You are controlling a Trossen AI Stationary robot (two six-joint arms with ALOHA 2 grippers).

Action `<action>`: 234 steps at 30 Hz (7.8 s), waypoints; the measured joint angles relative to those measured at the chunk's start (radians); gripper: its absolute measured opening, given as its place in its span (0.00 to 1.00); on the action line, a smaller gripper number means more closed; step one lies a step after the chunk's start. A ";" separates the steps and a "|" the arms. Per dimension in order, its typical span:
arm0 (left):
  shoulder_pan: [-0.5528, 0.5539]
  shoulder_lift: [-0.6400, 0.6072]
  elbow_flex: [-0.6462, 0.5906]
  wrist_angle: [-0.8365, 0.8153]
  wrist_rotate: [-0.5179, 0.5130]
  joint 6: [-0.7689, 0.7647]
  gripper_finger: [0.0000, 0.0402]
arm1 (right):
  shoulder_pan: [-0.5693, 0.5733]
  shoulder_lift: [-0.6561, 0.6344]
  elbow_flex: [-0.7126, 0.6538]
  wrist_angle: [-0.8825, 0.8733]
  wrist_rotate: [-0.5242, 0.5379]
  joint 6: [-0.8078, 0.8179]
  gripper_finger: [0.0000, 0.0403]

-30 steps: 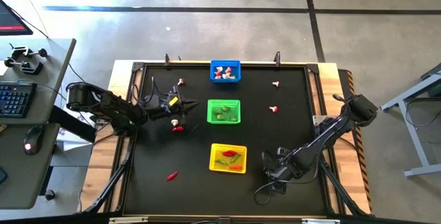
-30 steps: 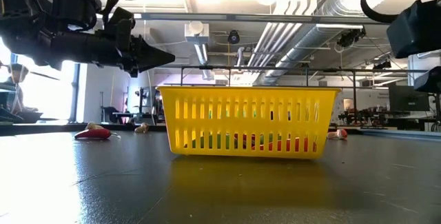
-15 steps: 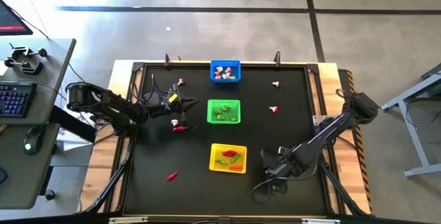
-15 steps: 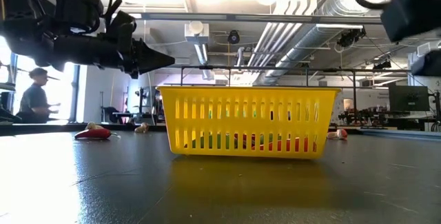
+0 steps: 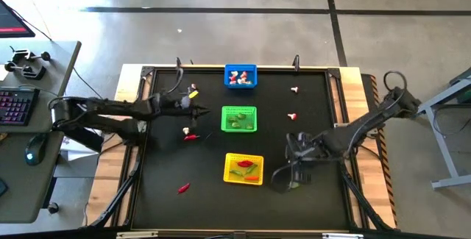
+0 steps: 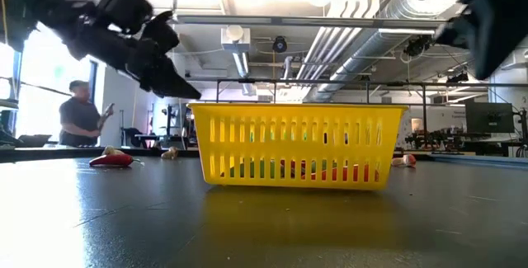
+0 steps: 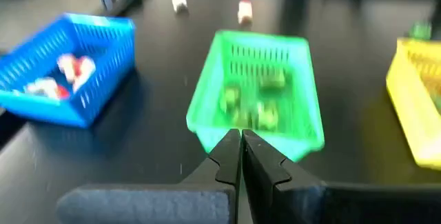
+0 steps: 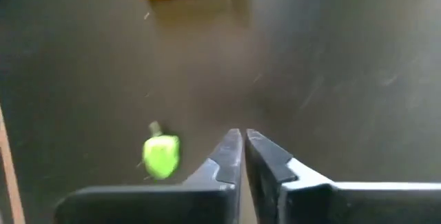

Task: Sort produce into baskets
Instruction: Put the brown mushroom into the blue bin, then put the red chili pepper into the yellow bin

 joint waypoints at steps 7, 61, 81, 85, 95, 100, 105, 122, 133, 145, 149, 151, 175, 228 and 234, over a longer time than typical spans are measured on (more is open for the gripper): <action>0.038 0.002 0.276 -0.633 -0.210 0.062 0.00 | -0.188 -0.020 -0.084 0.119 -0.053 -0.244 0.05; 0.394 0.551 0.550 -0.695 -0.309 0.159 0.03 | -0.442 -0.022 -0.236 0.271 -0.056 -0.514 0.00; 0.228 0.681 1.102 -0.922 -0.227 0.220 0.02 | -0.442 -0.022 -0.236 0.309 -0.046 -0.491 0.00; 0.219 0.783 1.191 -0.923 -0.198 0.235 0.02 | -0.442 -0.022 -0.236 0.309 -0.046 -0.488 0.00; 0.222 0.960 1.346 -0.917 -0.160 0.290 0.03 | -0.442 -0.022 -0.236 0.317 -0.046 -0.488 0.00; 0.235 0.982 1.352 -0.888 -0.157 0.299 0.05 | -0.442 -0.022 -0.236 0.317 -0.045 -0.488 0.00; 0.237 0.981 1.353 -0.890 -0.158 0.316 0.15 | -0.442 -0.022 -0.236 0.317 -0.045 -0.488 0.00; 0.220 0.923 1.303 -0.819 -0.122 0.325 0.10 | -0.442 -0.022 -0.236 0.334 -0.024 -0.470 0.00; 0.152 0.627 0.913 -0.510 -0.110 0.241 0.00 | -0.483 -0.022 -0.365 0.647 0.006 -0.467 0.00; -0.084 0.220 0.546 -0.463 -0.133 0.124 0.00 | -0.546 -0.065 -0.527 1.010 -0.031 -0.506 0.00; -0.226 0.113 0.508 -0.594 -0.211 0.054 0.00 | -0.546 -0.174 -0.527 0.899 -0.019 -0.518 0.00; -0.303 0.074 0.508 -0.673 -0.241 0.013 0.00 | -0.546 -0.233 -0.527 0.876 0.003 -0.527 0.00; -1.008 0.247 0.508 -0.992 -0.127 -1.060 0.22 | -0.549 -0.388 -0.527 0.749 0.044 -0.612 0.00; -0.488 0.638 0.948 -0.807 -0.071 -0.150 0.02 | -0.549 -0.388 -0.526 0.735 0.045 -0.642 0.00; -0.482 0.770 1.070 -0.813 0.063 -0.039 0.02 | -0.549 -0.388 -0.526 0.735 0.045 -0.644 0.00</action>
